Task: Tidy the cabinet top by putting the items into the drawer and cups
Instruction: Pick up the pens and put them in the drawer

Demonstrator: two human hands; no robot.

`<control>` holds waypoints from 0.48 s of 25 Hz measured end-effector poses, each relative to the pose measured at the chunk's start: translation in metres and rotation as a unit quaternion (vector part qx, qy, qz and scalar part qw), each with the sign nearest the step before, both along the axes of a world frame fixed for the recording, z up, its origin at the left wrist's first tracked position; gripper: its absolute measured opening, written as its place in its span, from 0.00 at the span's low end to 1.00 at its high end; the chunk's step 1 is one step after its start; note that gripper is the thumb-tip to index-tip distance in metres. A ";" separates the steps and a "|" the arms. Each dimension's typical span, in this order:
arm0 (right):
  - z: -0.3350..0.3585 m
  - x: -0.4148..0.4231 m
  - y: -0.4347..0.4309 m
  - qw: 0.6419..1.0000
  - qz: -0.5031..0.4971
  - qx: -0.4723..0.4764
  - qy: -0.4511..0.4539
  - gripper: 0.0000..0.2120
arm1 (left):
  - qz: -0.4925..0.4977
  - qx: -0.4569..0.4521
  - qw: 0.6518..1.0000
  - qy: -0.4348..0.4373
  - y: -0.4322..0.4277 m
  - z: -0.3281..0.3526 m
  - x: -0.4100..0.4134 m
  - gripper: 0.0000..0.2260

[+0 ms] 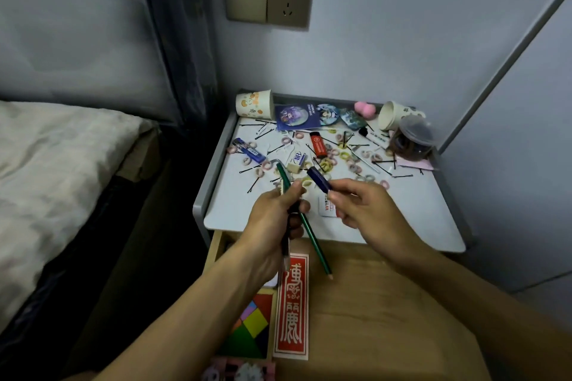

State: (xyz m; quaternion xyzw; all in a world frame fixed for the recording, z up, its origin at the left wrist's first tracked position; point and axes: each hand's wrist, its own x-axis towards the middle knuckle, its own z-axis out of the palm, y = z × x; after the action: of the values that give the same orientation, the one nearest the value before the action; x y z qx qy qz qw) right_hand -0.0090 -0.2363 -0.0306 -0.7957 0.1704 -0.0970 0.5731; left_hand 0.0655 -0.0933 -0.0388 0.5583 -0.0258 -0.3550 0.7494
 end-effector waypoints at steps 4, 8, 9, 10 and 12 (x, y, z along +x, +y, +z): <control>-0.014 -0.006 0.001 0.997 0.016 0.076 -0.010 0.08 | -0.031 0.006 0.999 -0.024 -0.007 -0.011 -0.015 0.12; -0.012 -0.005 -0.001 0.995 0.009 0.097 -0.015 0.07 | -0.014 0.006 0.998 -0.059 -0.015 -0.012 -0.017 0.10; -0.012 -0.005 -0.003 0.994 0.000 0.111 -0.008 0.07 | -0.004 0.011 0.998 -0.061 -0.017 -0.012 -0.016 0.10; -0.011 -0.004 -0.005 0.993 -0.008 0.120 0.000 0.07 | 0.005 0.019 0.998 -0.065 -0.018 -0.012 -0.015 0.11; -0.012 -0.002 -0.014 0.994 -0.018 0.105 0.012 0.05 | 0.032 0.029 0.997 -0.067 -0.020 -0.013 -0.014 0.11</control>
State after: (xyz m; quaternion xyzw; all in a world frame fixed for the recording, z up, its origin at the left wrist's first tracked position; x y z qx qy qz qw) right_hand -0.0110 -0.2499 -0.0426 -0.7287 0.2010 -0.0797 0.6498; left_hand 0.0518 -0.1137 -0.0520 0.6031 -0.0477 -0.2927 0.7405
